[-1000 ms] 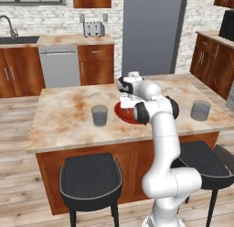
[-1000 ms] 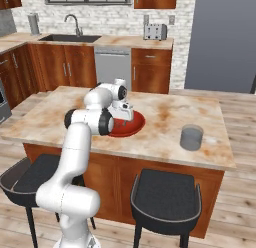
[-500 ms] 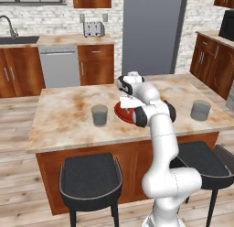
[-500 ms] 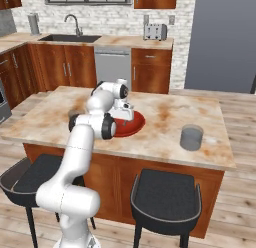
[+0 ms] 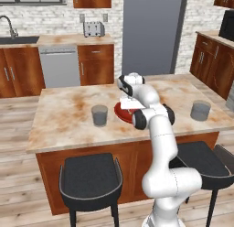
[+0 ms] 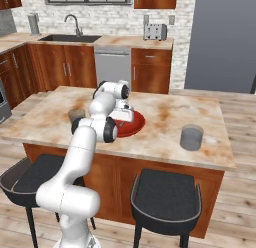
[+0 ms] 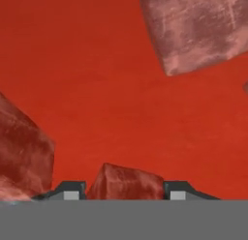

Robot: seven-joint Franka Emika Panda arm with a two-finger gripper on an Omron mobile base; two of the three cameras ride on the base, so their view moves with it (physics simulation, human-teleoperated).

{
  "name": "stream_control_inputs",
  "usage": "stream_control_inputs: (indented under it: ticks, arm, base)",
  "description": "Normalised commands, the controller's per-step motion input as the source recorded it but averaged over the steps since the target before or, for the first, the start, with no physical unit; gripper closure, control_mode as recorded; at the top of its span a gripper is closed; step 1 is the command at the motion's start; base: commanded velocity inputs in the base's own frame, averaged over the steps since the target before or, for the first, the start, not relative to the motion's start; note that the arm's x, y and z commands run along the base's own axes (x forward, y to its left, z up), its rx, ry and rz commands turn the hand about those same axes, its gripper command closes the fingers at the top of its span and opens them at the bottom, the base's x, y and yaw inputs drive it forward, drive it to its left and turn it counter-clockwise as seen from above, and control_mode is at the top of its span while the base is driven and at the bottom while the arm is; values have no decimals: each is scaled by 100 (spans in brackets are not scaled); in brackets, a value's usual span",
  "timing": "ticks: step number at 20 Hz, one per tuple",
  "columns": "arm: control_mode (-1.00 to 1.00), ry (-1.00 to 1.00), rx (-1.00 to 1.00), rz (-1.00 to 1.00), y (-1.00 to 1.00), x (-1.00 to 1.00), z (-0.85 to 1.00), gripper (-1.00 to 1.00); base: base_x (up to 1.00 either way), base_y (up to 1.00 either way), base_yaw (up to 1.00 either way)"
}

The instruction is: There are four ice cubes in the ice bowl. Place two ice cubes in each glass of water.

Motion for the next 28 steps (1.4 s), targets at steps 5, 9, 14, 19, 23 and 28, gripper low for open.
stream_control_inputs:
  ticks: [5, 9, 14, 19, 23, 28]
  arm:
    - [-100, 3, 0, 0, 0, -19, -6, 100]
    - [-100, 1, 0, 0, 0, -67, 53, 100]
    - [-100, 0, 0, 0, 18, -87, 19, 100]
    - [-100, -6, 0, 1, 20, -98, 26, 100]
    - [-100, -34, -2, 0, 13, -100, 53, 100]
    - [-100, -61, -9, 0, 18, -100, 42, 100]
  base:
    - [0, 0, 0]
    - [0, 0, 0]
    - [0, 0, 0]
    - [0, 0, 0]
    - [0, 0, 0]
    - [0, 0, 0]
